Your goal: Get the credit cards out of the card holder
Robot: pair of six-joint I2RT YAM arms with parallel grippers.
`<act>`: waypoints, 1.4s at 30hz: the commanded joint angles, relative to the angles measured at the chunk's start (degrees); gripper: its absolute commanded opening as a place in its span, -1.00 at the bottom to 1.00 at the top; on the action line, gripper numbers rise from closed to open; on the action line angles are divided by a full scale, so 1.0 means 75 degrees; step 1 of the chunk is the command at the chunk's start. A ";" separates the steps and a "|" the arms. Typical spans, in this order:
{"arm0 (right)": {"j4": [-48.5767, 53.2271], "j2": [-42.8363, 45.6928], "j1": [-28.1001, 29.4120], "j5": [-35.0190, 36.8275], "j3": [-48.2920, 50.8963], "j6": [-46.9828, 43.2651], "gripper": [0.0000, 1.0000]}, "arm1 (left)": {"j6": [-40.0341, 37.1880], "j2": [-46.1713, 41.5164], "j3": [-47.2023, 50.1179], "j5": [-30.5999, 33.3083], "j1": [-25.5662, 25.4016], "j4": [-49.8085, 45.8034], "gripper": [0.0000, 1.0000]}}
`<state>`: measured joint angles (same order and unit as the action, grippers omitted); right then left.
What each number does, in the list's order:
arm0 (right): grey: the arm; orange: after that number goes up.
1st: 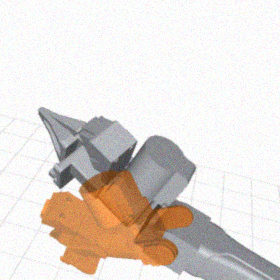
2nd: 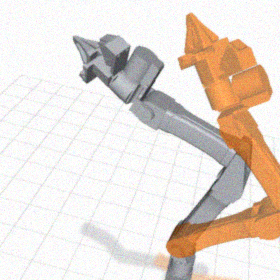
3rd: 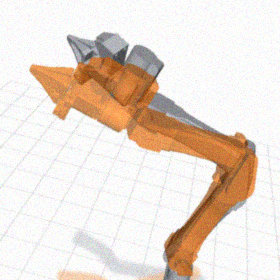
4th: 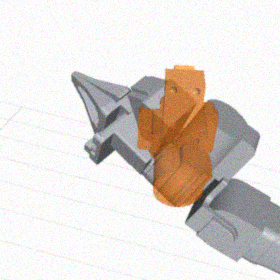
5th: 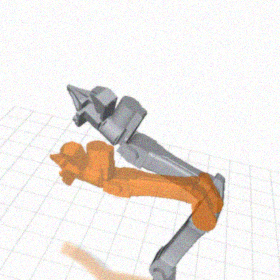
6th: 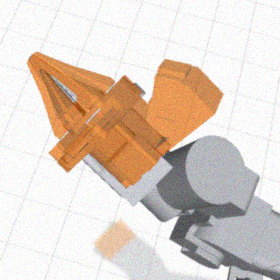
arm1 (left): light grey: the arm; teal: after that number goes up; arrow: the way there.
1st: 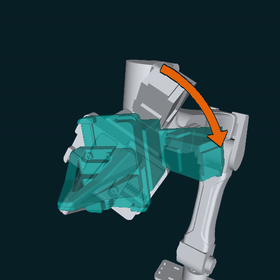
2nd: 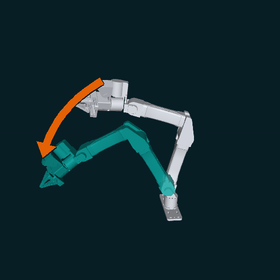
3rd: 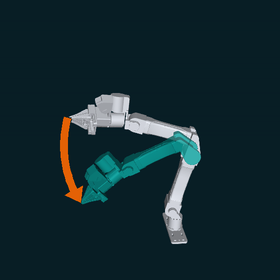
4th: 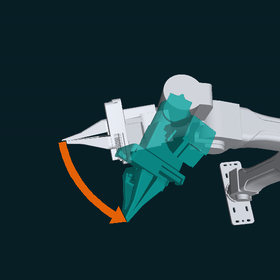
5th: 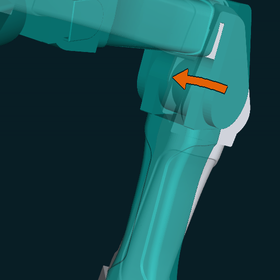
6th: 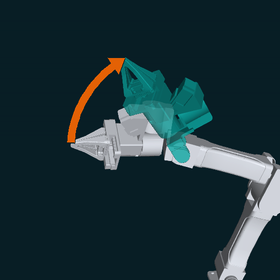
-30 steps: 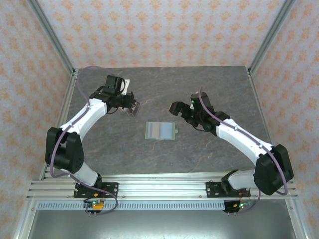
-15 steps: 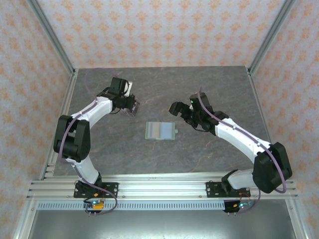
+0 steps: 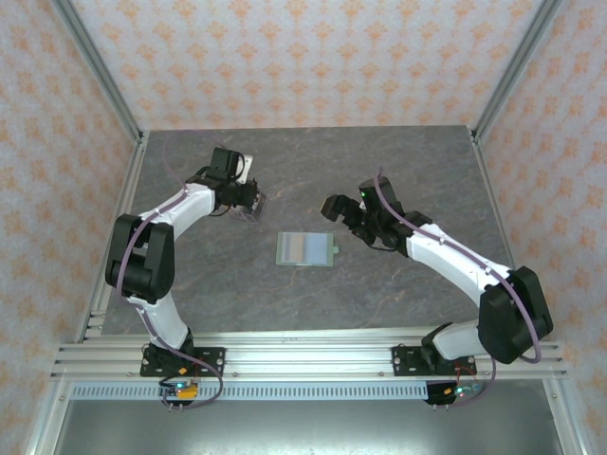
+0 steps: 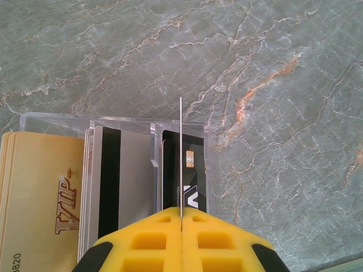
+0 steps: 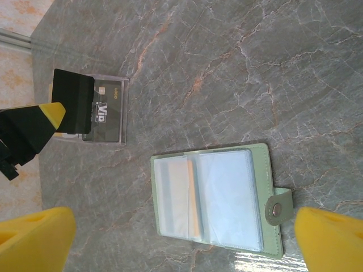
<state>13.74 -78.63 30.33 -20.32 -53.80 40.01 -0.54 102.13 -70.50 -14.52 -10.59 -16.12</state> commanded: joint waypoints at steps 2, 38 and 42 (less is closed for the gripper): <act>-0.0052 0.0006 0.0010 0.0131 -0.0129 0.0072 0.99 | -0.0132 0.0068 -0.0010 0.0213 0.0045 0.0318 -0.93; 0.3206 -0.3912 0.2413 0.2181 -0.3690 -0.0676 0.21 | 0.3722 -0.3745 0.1353 0.1130 0.0217 -0.1751 1.00; 0.3636 -0.4528 0.2413 0.2382 -0.4110 -0.0706 0.09 | 0.4075 -0.3595 0.1221 0.1073 0.0250 -0.1908 1.00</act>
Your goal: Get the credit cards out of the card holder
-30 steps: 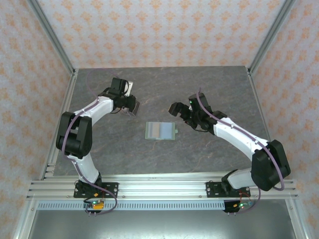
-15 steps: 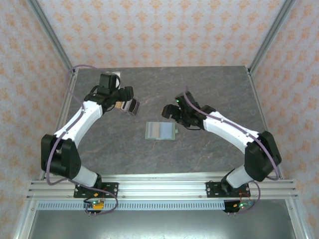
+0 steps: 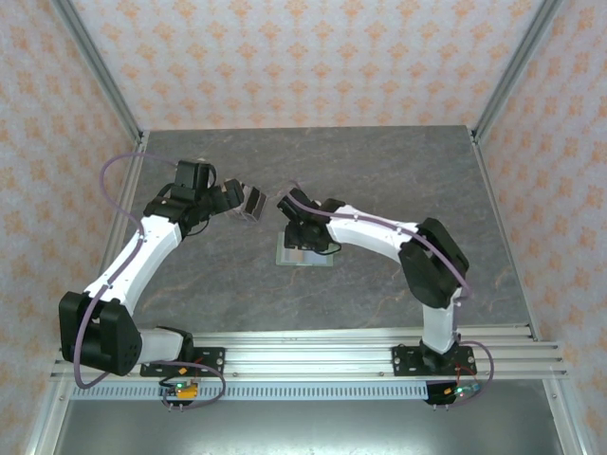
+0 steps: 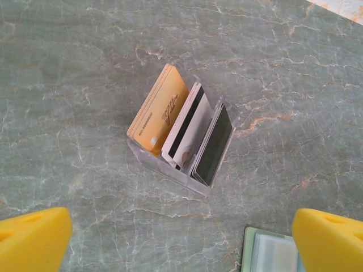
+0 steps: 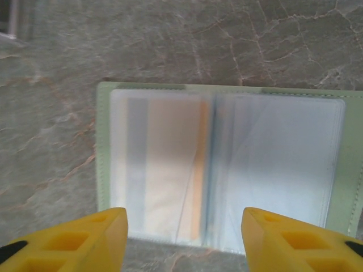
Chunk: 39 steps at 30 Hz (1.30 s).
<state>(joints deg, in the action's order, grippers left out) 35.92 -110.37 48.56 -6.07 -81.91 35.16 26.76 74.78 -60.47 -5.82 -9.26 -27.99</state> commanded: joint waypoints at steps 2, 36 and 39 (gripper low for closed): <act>0.0844 -0.0536 -0.0023 0.0566 -0.0553 -0.0120 0.03 | 0.0464 0.0182 -0.0210 -0.0250 0.0073 -0.0389 1.00; -0.0301 -0.0545 -0.0423 0.0113 0.0725 0.0091 -0.22 | 0.0834 0.1849 0.0210 -0.3485 -0.0816 -0.0028 0.07; -0.0307 -0.0554 -0.0439 0.0107 0.0751 0.0103 -0.23 | 0.0981 0.2076 0.0317 -0.3758 -0.1085 0.0214 -0.08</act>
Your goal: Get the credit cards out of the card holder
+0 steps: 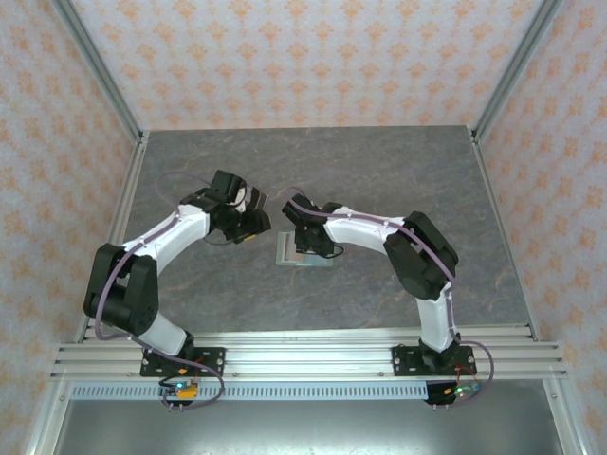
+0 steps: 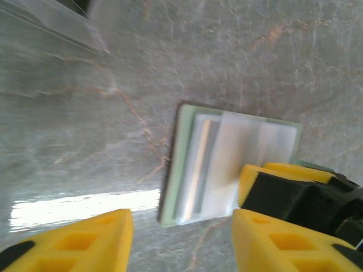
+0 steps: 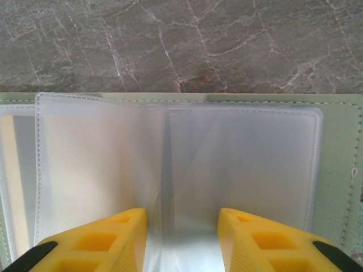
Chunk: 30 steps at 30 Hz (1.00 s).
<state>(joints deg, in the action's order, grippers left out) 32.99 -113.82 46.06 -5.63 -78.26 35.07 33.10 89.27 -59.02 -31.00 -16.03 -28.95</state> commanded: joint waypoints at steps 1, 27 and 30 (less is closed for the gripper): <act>0.0069 -0.0105 -0.0107 0.0037 0.0285 0.0122 -0.23 | 0.0193 0.0219 0.0178 -0.0466 -0.0257 0.0425 -0.13; -0.0361 -0.0067 -0.0206 -0.0233 0.0579 0.0433 -0.26 | 0.0564 0.1707 -0.0171 -0.0883 -0.1075 0.0916 -0.40; -0.0483 -0.0018 -0.0233 -0.0333 0.0644 0.0476 -0.26 | 0.0555 0.1817 -0.0233 -0.0893 -0.1085 0.0849 -0.40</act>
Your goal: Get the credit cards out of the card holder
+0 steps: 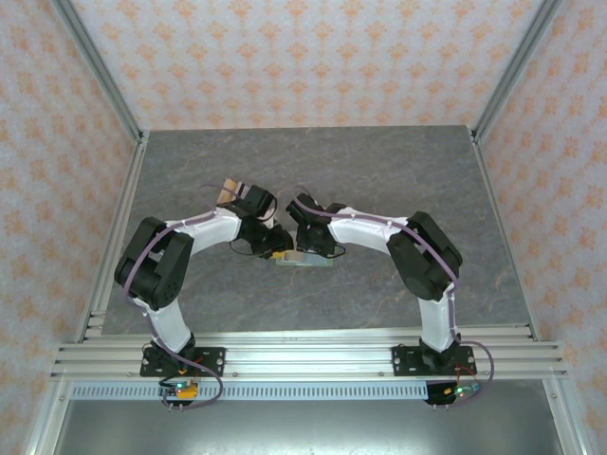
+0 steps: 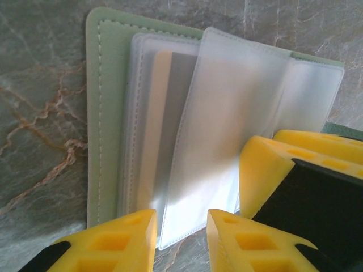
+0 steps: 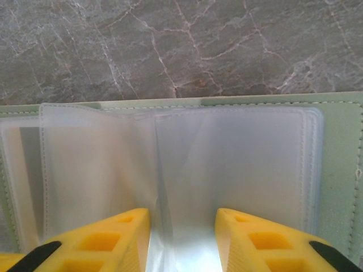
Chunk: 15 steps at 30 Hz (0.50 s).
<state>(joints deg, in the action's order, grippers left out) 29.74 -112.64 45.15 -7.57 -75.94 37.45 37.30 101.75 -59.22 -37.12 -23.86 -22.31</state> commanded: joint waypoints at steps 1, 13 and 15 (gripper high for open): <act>-0.0090 -0.0163 -0.0122 -0.0113 0.0348 0.0169 -0.26 | 0.0006 0.0175 -0.0202 -0.0064 -0.0043 -0.0038 -0.40; -0.0660 0.0237 -0.0340 -0.0626 0.0707 0.0386 -0.31 | 0.0030 0.0346 -0.0257 -0.0364 -0.0042 0.0093 -0.37; -0.0834 0.0355 -0.0391 -0.0799 0.0803 0.0441 -0.31 | 0.0010 0.0363 -0.0283 -0.0710 -0.0049 0.0256 -0.36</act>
<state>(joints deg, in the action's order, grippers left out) 24.62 -110.56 43.03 -12.43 -72.20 39.38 37.52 103.46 -60.18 -38.85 -23.92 -21.91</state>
